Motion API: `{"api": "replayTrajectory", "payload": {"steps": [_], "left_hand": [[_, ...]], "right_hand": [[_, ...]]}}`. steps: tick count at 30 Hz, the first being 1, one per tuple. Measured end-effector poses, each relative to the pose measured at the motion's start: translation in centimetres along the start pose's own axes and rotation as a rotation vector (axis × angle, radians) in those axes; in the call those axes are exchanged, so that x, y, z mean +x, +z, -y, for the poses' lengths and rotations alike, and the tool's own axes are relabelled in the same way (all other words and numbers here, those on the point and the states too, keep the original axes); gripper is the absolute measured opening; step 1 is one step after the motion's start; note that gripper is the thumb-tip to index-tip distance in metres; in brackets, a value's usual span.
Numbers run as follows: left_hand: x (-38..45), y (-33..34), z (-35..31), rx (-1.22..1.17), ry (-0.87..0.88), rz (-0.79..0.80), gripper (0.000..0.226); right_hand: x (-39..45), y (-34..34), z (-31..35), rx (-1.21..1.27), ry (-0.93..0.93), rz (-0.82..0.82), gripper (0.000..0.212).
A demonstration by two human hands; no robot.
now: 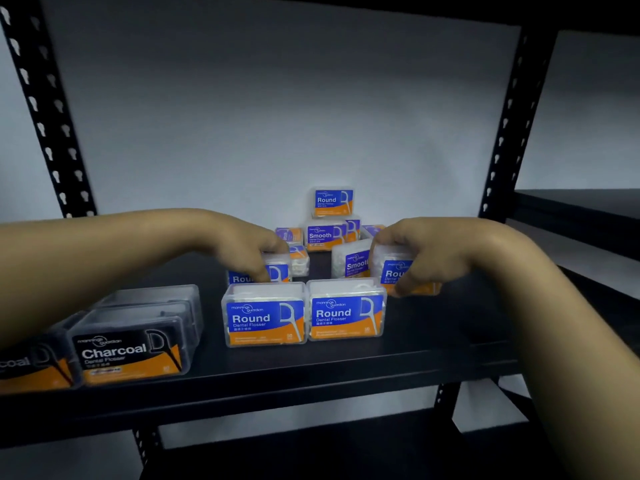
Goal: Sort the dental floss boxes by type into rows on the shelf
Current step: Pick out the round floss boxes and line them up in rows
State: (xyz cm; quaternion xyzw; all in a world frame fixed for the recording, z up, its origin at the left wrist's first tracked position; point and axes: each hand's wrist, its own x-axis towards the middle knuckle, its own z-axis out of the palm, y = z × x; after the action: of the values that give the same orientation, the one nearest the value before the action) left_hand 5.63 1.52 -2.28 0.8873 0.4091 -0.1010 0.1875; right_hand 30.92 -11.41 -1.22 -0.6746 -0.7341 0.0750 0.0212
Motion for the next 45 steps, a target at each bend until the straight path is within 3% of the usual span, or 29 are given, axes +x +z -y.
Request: {"api": "replayTrajectory", "payload": {"steps": [10, 14, 18, 22, 26, 45], "left_hand": [[-0.7, -1.6, 0.0, 0.071, 0.072, -0.116, 0.041], [-3.0, -2.3, 0.6, 0.023, 0.13, -0.312, 0.038], [-5.3, 0.1, 0.1, -0.053, 0.216, -0.555, 0.015], [-6.9, 2.8, -2.1, -0.176, 0.213, -0.496, 0.027], [-6.9, 4.5, -3.0, -0.13, 0.188, -0.474, 0.041], [-5.8, 5.3, -3.9, -0.264, 0.104, -0.352, 0.04]], "right_hand": [[-0.8, 1.6, -0.5, -0.044, 0.052, 0.074, 0.055], [-1.3, 1.5, -0.1, -0.027, 0.052, 0.107, 0.053], [-1.5, 1.4, 0.3, -0.011, 0.042, 0.119, 0.044], [-1.3, 1.5, 0.6, -0.021, 0.045, 0.122, 0.043], [-1.4, 1.5, 0.8, -0.009, 0.038, 0.128, 0.046], [-2.0, 1.6, 1.1, 0.013, 0.045, 0.153, 0.05]]}}
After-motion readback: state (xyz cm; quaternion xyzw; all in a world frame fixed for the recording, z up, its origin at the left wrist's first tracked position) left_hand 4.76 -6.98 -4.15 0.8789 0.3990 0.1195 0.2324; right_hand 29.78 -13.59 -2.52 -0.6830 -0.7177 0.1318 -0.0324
